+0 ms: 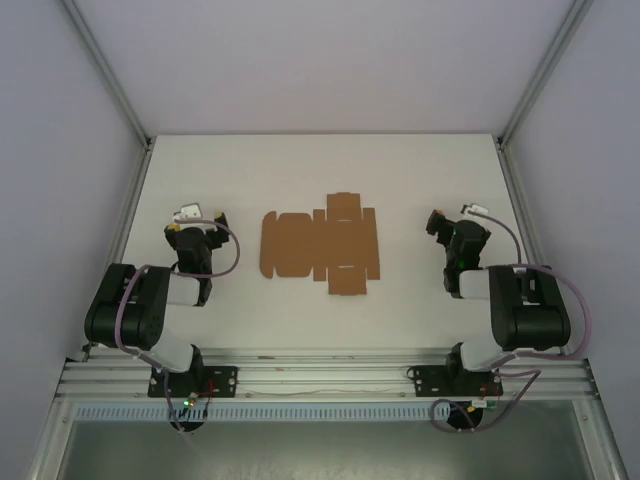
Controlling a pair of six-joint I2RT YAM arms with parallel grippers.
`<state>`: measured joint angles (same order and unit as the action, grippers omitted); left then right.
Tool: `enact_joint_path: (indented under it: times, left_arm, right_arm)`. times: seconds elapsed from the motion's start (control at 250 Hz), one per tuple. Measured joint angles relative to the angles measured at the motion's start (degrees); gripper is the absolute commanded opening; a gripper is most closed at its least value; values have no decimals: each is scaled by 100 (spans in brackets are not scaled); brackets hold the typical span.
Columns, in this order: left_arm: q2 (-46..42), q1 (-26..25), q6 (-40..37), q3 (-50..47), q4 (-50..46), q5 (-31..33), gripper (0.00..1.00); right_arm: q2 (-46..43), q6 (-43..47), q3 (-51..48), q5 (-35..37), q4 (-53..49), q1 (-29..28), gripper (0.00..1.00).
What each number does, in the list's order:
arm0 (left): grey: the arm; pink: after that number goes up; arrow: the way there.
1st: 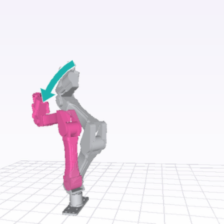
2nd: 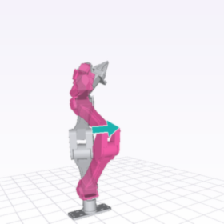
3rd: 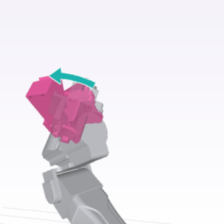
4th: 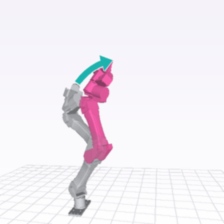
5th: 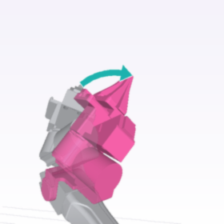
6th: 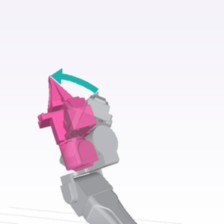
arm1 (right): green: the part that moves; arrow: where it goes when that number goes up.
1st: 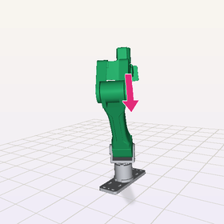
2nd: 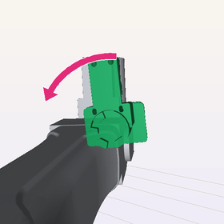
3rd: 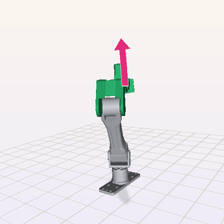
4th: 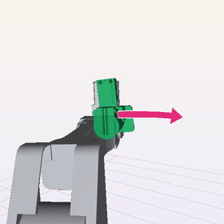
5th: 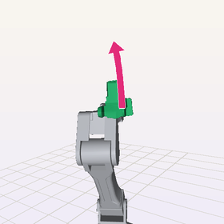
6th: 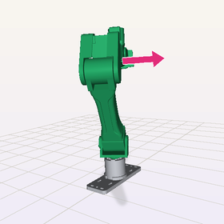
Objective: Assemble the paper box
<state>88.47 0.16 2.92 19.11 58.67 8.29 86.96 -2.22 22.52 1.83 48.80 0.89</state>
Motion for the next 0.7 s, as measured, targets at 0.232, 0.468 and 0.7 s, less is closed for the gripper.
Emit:
enact_joint_path:
  times: [0.232, 0.468, 0.7]
  left_arm:
    - [-28, 0, 0, -4, -52, -42, 100]
    - [-28, 0, 0, -4, -66, -42, 100]
    - [-28, 0, 0, -4, -66, -42, 100]
  right_arm:
    - [-9, -33, -9, 37, -2, 9, 100]
    - [-9, -35, -9, 37, -2, 9, 99]
    - [-9, -35, -9, 37, -2, 9, 100]
